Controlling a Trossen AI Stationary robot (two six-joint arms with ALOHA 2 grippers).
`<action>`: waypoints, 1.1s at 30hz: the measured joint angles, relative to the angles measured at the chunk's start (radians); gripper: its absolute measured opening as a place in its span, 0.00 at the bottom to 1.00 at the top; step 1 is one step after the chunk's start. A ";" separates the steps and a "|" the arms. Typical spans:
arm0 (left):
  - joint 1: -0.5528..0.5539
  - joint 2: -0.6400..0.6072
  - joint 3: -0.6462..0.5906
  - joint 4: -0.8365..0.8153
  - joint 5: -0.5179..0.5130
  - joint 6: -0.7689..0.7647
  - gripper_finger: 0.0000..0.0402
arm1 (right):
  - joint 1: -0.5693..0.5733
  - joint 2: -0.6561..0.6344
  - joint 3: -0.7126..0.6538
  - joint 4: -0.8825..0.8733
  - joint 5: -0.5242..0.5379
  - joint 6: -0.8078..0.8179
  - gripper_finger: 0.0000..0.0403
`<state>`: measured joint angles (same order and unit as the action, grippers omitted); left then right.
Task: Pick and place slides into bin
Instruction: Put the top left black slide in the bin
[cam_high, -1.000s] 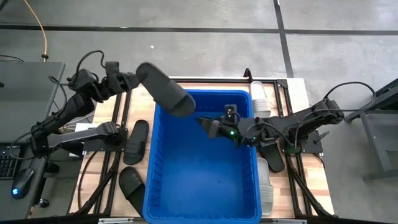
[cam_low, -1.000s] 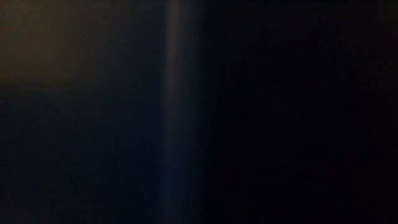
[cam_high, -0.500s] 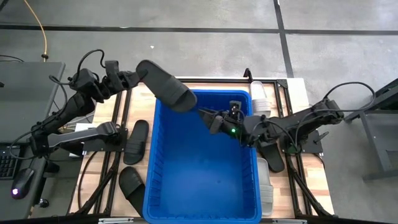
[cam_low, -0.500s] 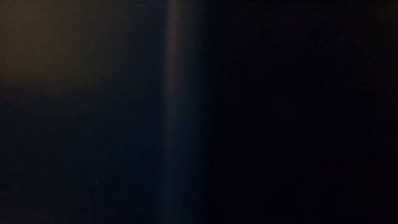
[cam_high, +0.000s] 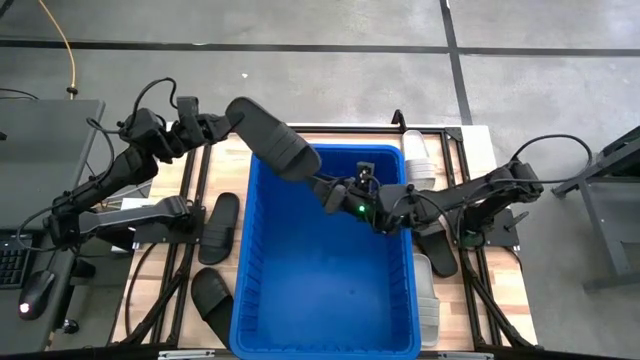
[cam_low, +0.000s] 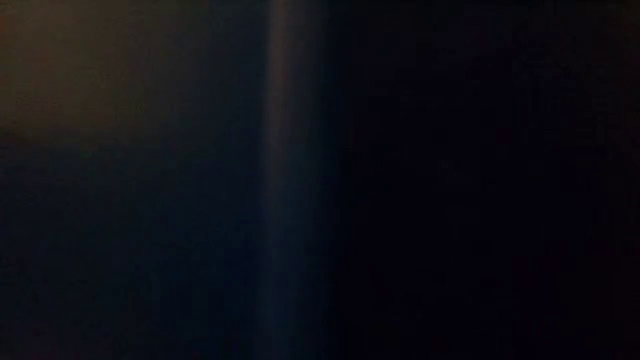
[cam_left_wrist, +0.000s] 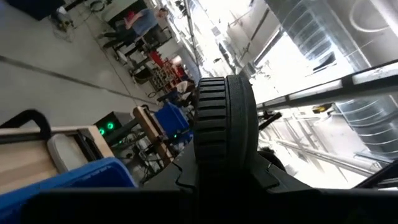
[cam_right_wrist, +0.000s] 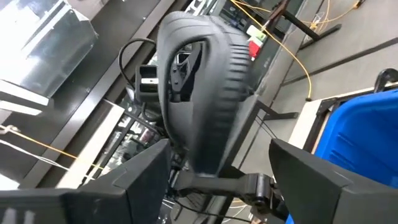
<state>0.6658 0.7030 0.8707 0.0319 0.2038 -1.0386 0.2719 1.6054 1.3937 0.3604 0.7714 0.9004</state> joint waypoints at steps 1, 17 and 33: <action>-0.012 0.002 0.000 -0.002 -0.010 0.009 0.11 | -0.003 0.001 0.000 0.006 0.000 -0.010 0.65; -0.058 0.011 0.001 0.020 -0.053 0.056 0.11 | -0.027 -0.003 0.000 0.034 -0.031 -0.032 0.05; -0.056 -0.016 0.000 -0.149 0.079 0.117 0.54 | 0.055 -0.141 0.000 -0.482 -0.123 0.330 0.02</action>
<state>0.6099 0.6867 0.8706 -0.1172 0.2825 -0.9217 0.3265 1.4648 1.3937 -0.1216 0.6485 1.2304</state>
